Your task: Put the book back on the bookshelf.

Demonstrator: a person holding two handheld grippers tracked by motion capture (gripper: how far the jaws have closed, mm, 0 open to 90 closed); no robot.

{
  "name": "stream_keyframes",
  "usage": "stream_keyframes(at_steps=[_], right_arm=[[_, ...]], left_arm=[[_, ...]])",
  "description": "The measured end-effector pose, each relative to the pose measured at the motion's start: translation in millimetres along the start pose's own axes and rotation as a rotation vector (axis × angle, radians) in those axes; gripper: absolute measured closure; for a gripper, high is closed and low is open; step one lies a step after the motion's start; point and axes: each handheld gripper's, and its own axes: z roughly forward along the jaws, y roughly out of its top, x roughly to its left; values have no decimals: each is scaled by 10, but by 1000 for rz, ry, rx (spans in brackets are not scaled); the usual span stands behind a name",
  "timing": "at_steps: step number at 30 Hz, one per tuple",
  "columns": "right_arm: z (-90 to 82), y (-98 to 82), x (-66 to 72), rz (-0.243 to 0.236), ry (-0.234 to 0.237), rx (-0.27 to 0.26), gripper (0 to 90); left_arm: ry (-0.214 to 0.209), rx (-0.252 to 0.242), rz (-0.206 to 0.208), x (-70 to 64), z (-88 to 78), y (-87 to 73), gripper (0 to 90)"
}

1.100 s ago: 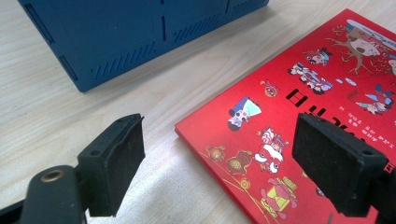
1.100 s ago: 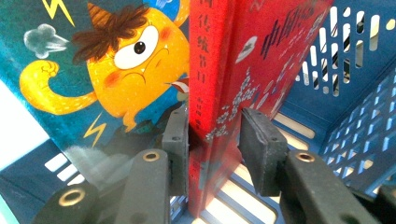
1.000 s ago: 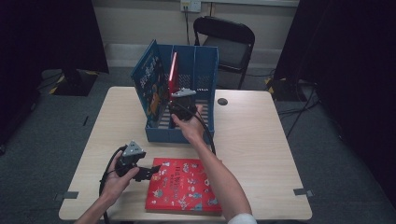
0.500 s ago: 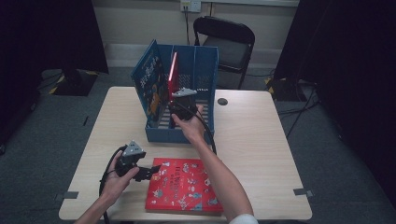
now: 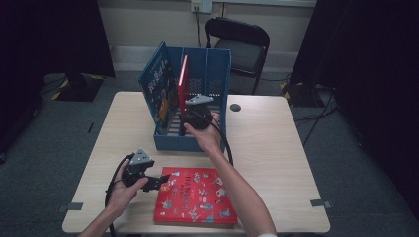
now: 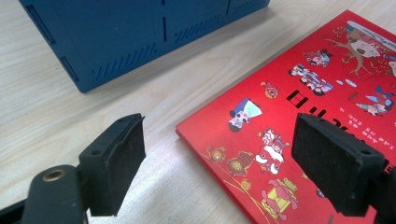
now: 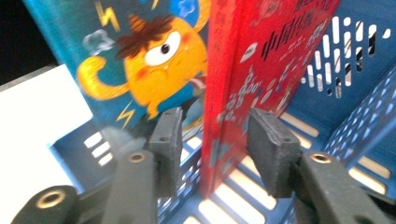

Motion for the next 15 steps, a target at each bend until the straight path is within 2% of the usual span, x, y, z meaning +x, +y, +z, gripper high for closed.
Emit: stream_keyframes(at_steps=[3, 4, 5, 8, 9, 14, 15], right_arm=[[-79, -28, 15, -7, 12, -6, 511], [-132, -44, 20, -16, 14, -16, 501], [-271, -81, 22, -3, 33, -47, 496], [-386, -108, 17, -7, 39, -65, 497], [-522, -140, 6, -23, 51, -65, 502], [-761, -293, -4, -57, 66, -28, 502], [-761, -293, -4, -57, 66, -28, 502]], left_arm=[[10, 1, -1, -2, -2, 1, 172], [10, 2, -1, 0, -3, 1, 172], [7, 3, -12, 1, -3, 2, 166], [0, -1, -17, 9, -3, 4, 171], [-6, 2, -15, 7, -7, 7, 179], [-2, 4, -7, -13, -2, 15, 204], [-2, 4, -7, -13, -2, 15, 209]])
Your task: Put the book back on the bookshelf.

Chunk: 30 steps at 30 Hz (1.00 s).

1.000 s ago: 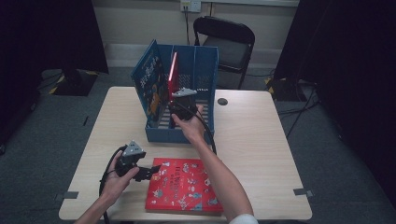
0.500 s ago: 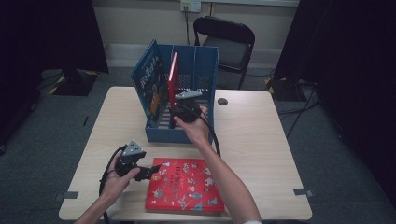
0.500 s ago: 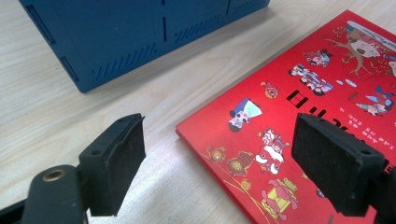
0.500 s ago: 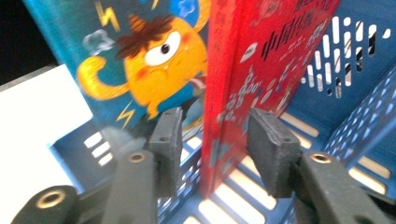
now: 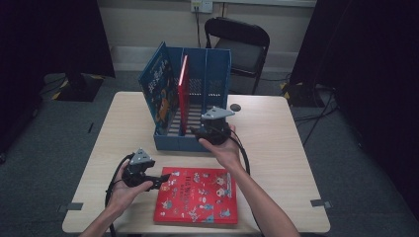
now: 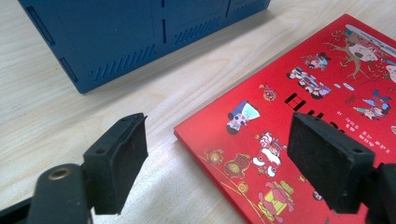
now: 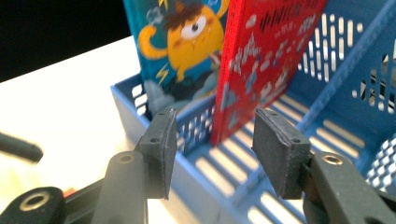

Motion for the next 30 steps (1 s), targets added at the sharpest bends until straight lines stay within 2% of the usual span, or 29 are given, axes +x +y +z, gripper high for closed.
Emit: stream_keyframes(at_steps=[1, 4, 8, 9, 11, 12, 14, 15, 18, 19, 20, 22, 25, 29, 30], right_arm=[[-115, -96, 0, 0, 12, 6, 502], [-261, -222, 7, 8, 23, 18, 501], [-372, -324, 21, 3, 22, 54, 498], [-465, -427, 32, 5, 23, 62, 498], [-491, -464, 33, 3, 22, 66, 497], [-548, -570, 26, 8, 38, 86, 483], [-565, -604, 22, 6, 39, 93, 476], [-601, -695, -1, 16, 57, 114, 455], [-620, -780, -22, 28, 80, 130, 437], [-624, -826, -24, 31, 87, 143, 428], [-628, -905, -14, 23, 85, 159, 417], [-627, -995, -16, 36, 94, 164, 406], [-605, -1072, -22, 44, 106, 174, 394], [-562, -1161, -40, 67, 130, 192, 382], [-541, -1186, -19, 54, 130, 206, 379]], left_arm=[[-5, -11, -1, -9, -3, -1, 216], [-14, -15, -7, -28, -6, -3, 230], [-28, -6, -3, -37, -1, -8, 252], [-32, -10, -4, -45, 1, -12, 258], [-38, -8, -13, -52, 2, -16, 265], [-42, 4, -13, -53, 8, -22, 277], [-46, 11, -15, -62, 12, -28, 304], [-48, 14, -10, -71, 22, -40, 316], [-49, 19, 3, -98, 39, -67, 332], [-47, 10, -1, -106, 46, -74, 341], [-56, 22, -10, -111, 68, -96, 344], [-44, 30, -15, -113, 96, -121, 344], [-50, 44, -28, -102, 132, -139, 344], [-52, 67, 0, -118, 185, -158, 362], [-51, 67, 0, -118, 186, -157, 364]])
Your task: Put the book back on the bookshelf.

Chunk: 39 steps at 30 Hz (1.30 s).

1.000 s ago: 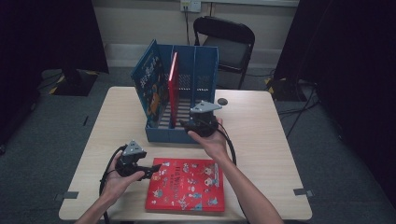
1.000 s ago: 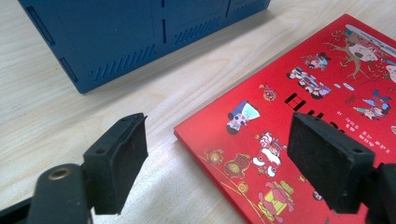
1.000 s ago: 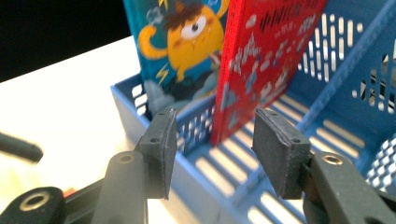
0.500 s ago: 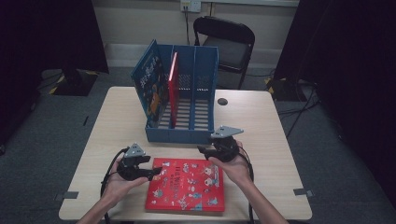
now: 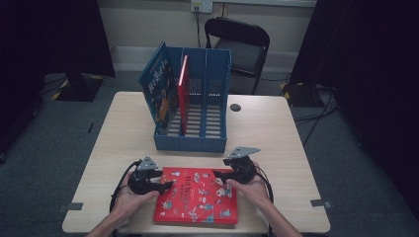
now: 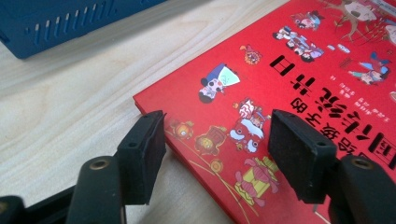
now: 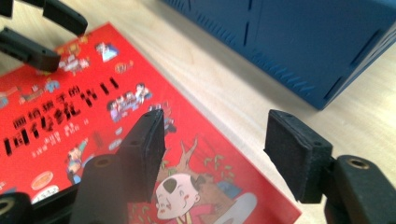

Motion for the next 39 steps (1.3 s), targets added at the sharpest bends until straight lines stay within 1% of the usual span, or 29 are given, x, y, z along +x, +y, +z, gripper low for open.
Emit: stream_keyframes(at_steps=[3, 5, 6, 7, 8, 9, 12, 13, 15, 20, 23, 24, 26, 27, 28, 29, 31, 33, 34, 35, 36, 39], right_arm=[[33, -18, 15, -12, -4, 14, 378], [51, -28, 24, -8, 8, 18, 378], [62, -33, 35, -15, 12, 23, 377], [71, -37, 47, -26, 9, 26, 377], [76, -37, 54, -28, 16, 29, 376], [79, -37, 56, -29, 22, 26, 376], [88, -45, 64, -32, 29, 26, 373], [95, -52, 71, -30, 30, 30, 372], [101, -58, 84, -33, 36, 33, 368], [122, -62, 118, -43, 44, 44, 370], [134, -69, 140, -44, 42, 54, 367], [138, -74, 145, -47, 42, 60, 362], [137, -79, 146, -45, 41, 62, 363], [136, -79, 144, -45, 41, 63, 363], [135, -79, 144, -46, 41, 66, 364], [133, -79, 147, -46, 40, 68, 365], [119, -83, 147, -55, 36, 71, 370], [98, -100, 147, -52, 34, 71, 373], [86, -111, 146, -50, 34, 70, 375], [79, -123, 147, -45, 33, 66, 376], [73, -132, 150, -45, 30, 64, 377], [68, -123, 168, -47, 19, 75, 381]], left_arm=[[-4, -4, 1, 16, 2, -8, 368], [-8, -11, 3, 19, 12, -10, 366], [-8, -14, 4, 21, 17, -9, 366], [-10, -25, 1, 18, 32, -10, 367], [-14, -27, 12, 29, 39, -6, 369], [-20, -36, 11, 35, 59, -1, 371], [-28, -77, 32, 26, 136, 26, 390], [-29, -76, 39, 19, 147, 40, 400], [-24, -74, 40, 1, 166, 67, 411], [-22, -49, 60, -10, 224, 166, 436], [0, -48, 87, -35, 264, 224, 462], [1, -52, 79, -46, 280, 236, 469], [2, -43, 91, -41, 299, 271, 479], [5, -38, 83, -51, 311, 289, 485], [11, -30, 96, -47, 319, 311, 493], [11, -27, 95, -50, 336, 333, 498], [14, -36, 97, -54, 384, 372, 511], [22, -45, 97, -57, 425, 399, 520], [17, -45, 91, -69, 441, 412, 520], [20, -39, 94, -68, 444, 426, 521], [13, -40, 94, -64, 447, 432, 521], [-20, -28, 73, -36, 416, 407, 520]])
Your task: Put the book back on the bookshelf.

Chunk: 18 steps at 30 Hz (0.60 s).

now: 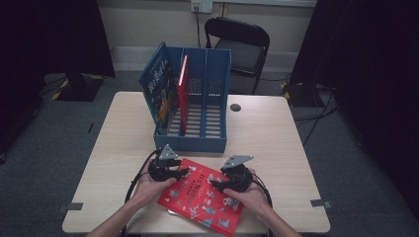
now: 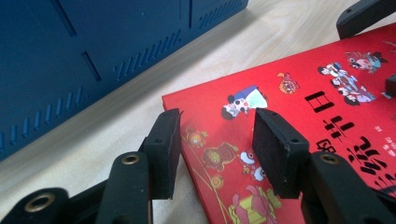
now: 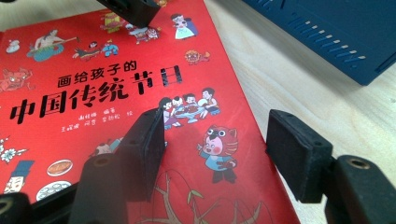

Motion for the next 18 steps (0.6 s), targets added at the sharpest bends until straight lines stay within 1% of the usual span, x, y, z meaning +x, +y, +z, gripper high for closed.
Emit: stream_keyframes(at_steps=[1, 2, 4, 5, 6, 7, 8, 9, 10, 12, 13, 14, 15, 16, 17, 18], right_arm=[[-1, -1, -1, 0, 0, 0, 383], [-2, -3, -1, -1, -1, 0, 387], [-10, -6, -2, -5, -5, 1, 402], [-12, -8, -9, -8, -4, 0, 415], [-17, -12, -19, -8, -3, -3, 437], [-25, -16, -26, -5, -2, -4, 451], [-32, -21, -33, -7, 0, -4, 458], [-38, -27, -33, -6, -1, -5, 459], [-42, -34, -28, -5, -4, -7, 461], [-51, -46, -25, -4, -6, -11, 464], [-54, -51, -24, 0, -6, -12, 465], [-57, -56, -22, 0, -9, -13, 466], [-62, -60, -18, 0, -12, -12, 466], [-65, -63, -17, 1, -13, -13, 469], [-68, -67, -20, -4, -11, -14, 472], [-72, -71, -24, -6, -9, -14, 473]], left_arm=[[-15, 5, -8, 3, -24, -21, 521], [-25, 9, -2, 0, -54, -46, 522], [-24, 16, 17, -23, -120, -95, 529], [-27, 27, 24, -33, -152, -109, 529], [-35, 21, 28, -43, -180, -129, 528], [-34, 20, 29, -53, -209, -149, 524], [-45, 26, 27, -65, -238, -169, 524], [-51, 29, 34, -85, -260, -193, 523], [-48, 38, 42, -111, -277, -217, 516], [-54, 34, 42, -140, -301, -253, 515], [-43, 30, 34, -147, -308, -265, 512], [-46, 27, 29, -152, -307, -270, 504], [-57, 27, 40, -153, -303, -270, 503], [-57, 22, 42, -160, -295, -269, 497], [-54, 27, 48, -156, -289, -263, 479], [-59, 20, 41, -159, -270, -257, 482]])
